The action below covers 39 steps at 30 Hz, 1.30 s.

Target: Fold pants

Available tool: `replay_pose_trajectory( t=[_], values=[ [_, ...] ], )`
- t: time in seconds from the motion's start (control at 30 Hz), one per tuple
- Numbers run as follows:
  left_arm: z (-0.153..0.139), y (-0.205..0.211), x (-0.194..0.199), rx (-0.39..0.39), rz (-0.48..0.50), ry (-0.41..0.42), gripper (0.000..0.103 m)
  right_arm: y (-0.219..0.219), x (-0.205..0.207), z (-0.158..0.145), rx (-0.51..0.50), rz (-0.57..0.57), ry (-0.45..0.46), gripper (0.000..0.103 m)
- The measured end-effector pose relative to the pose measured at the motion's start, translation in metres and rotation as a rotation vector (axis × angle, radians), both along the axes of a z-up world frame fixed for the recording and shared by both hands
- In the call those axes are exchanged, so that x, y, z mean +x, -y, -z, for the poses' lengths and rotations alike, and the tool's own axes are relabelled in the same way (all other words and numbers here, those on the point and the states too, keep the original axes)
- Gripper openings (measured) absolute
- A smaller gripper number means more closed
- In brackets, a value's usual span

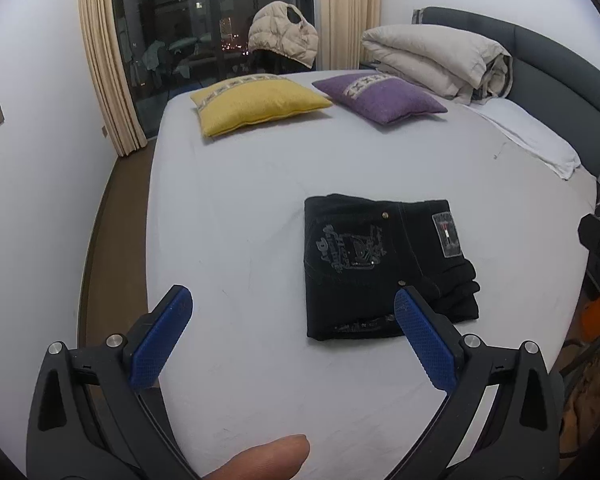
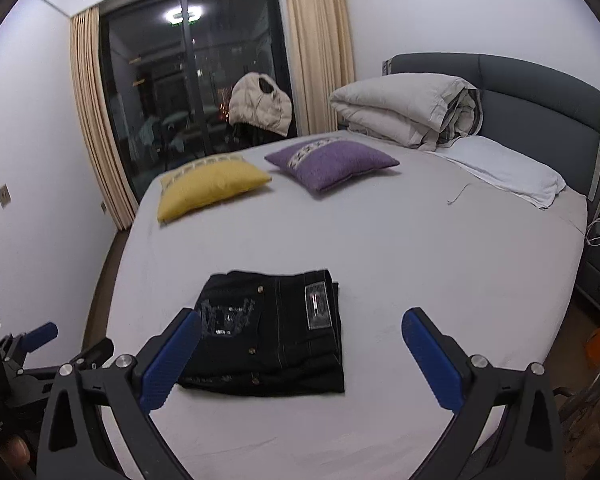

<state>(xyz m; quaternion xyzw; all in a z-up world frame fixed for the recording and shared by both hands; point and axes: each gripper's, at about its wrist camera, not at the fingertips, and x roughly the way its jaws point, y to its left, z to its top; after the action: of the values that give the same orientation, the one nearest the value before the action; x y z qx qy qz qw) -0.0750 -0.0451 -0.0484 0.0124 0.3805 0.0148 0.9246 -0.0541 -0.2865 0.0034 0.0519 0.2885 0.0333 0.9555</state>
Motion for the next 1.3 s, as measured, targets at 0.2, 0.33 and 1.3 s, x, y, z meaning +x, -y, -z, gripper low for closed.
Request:
replay_pose_trajectory(
  t=[0.2, 0.33, 1.3],
  values=[
    [0.009, -0.002, 0.012, -0.001, 0.000, -0.017, 0.103, -0.009, 0.004, 0.010, -0.014, -0.015, -0.050, 0.103],
    [0.010, -0.002, 0.013, -0.004, 0.003, -0.023, 0.103, -0.014, 0.004, 0.013, -0.025, -0.027, -0.065, 0.103],
    [0.022, 0.001, 0.022, -0.010, 0.009, -0.043, 0.103, -0.028, 0.015, 0.033, -0.028, -0.058, -0.135, 0.103]
  ],
)
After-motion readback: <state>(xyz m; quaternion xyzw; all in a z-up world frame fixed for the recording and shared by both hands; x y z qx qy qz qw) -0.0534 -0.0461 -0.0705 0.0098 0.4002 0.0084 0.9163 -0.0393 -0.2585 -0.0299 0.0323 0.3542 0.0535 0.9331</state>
